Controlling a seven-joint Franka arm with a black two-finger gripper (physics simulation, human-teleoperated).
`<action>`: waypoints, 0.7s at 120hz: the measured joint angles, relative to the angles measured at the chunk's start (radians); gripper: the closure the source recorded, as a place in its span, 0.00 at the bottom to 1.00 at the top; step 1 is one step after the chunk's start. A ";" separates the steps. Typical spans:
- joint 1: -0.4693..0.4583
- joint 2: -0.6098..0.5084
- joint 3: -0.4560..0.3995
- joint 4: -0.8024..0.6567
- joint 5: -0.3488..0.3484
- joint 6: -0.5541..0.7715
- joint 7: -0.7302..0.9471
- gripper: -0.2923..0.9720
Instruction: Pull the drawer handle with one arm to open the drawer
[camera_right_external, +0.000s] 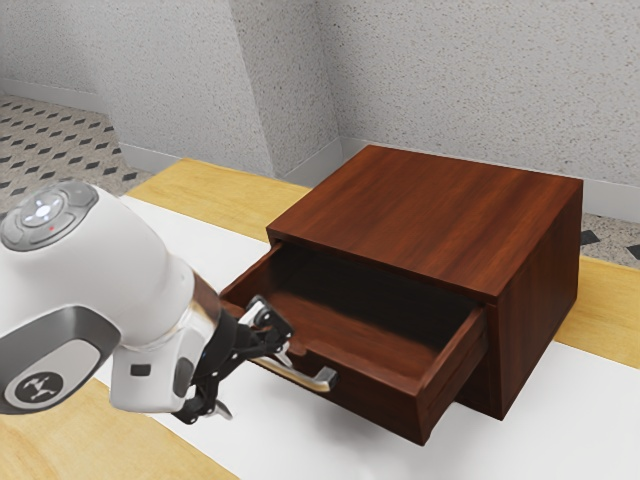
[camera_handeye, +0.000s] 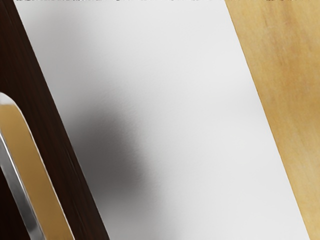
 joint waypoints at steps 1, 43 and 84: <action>0.001 -0.003 -0.001 -0.003 0.000 0.000 0.000 0.28; 0.029 -0.083 -0.027 -0.070 -0.006 0.000 0.001 0.30; 0.159 0.443 -0.024 0.801 -0.024 -0.249 -0.064 0.24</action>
